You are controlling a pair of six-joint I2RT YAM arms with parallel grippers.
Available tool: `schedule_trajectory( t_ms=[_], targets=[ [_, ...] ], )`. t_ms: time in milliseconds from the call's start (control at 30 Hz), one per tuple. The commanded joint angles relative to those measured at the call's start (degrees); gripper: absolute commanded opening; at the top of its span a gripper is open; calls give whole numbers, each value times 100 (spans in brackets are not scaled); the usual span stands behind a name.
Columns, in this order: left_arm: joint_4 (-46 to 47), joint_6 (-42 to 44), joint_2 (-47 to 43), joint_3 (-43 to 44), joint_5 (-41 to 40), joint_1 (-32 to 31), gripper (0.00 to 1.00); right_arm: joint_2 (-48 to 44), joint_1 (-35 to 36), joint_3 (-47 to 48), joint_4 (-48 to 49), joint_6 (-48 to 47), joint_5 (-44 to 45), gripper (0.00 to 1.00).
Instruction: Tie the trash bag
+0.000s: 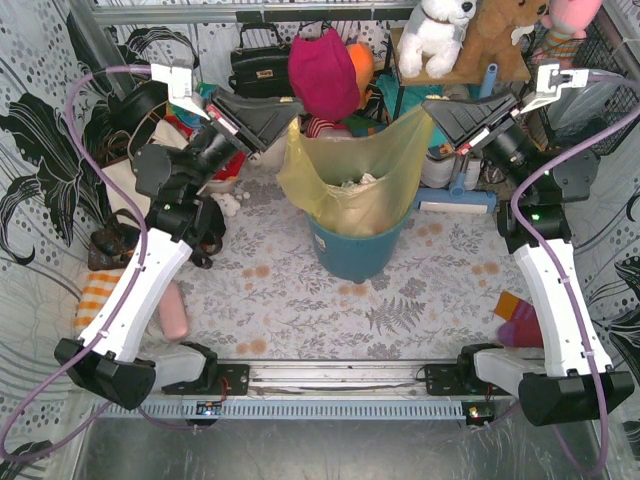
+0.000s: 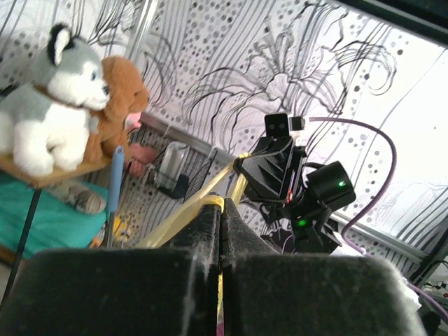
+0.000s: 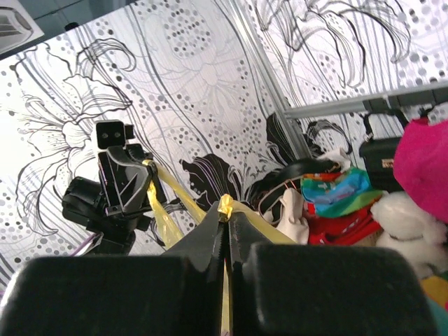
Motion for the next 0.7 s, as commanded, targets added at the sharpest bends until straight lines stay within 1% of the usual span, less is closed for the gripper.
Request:
schedule_trajectory(
  t_ms=[0,200,267,333,400,467,533,567,600,633,667],
  targets=[
    [707,-283,255,613,120,-17,0,108,23,566,459,150,-27,0],
    [841,-470,839,1320,96,-21,1,278,29,902,413,96,58,0],
    [1020,-729,1067,1294,37,-40,3,318,36,870,304,5,104,0],
    [1549,-1201,1265,1039,162,-50,4,219,40,563,230,-76,154,0],
    [2432,-1760,1377,631,324,-73,9,64,40,117,240,-128,238,0],
    [3324,-2190,1466,302,386,-122,20,-18,40,-175,265,-126,239,0],
    [3496,-2326,1574,388,542,-170,28,-55,40,-266,279,-105,199,0],
    [3338,-2272,1633,537,657,-200,33,-48,40,-250,294,-87,155,3],
    [3142,-2172,1678,733,761,-253,41,-34,40,-178,302,-86,114,12],
    [2904,-2023,1708,915,838,-330,46,-27,40,-109,288,-86,85,23],
    [2662,-1875,1728,1078,883,-380,49,-8,40,-32,289,-78,59,31]
  ],
)
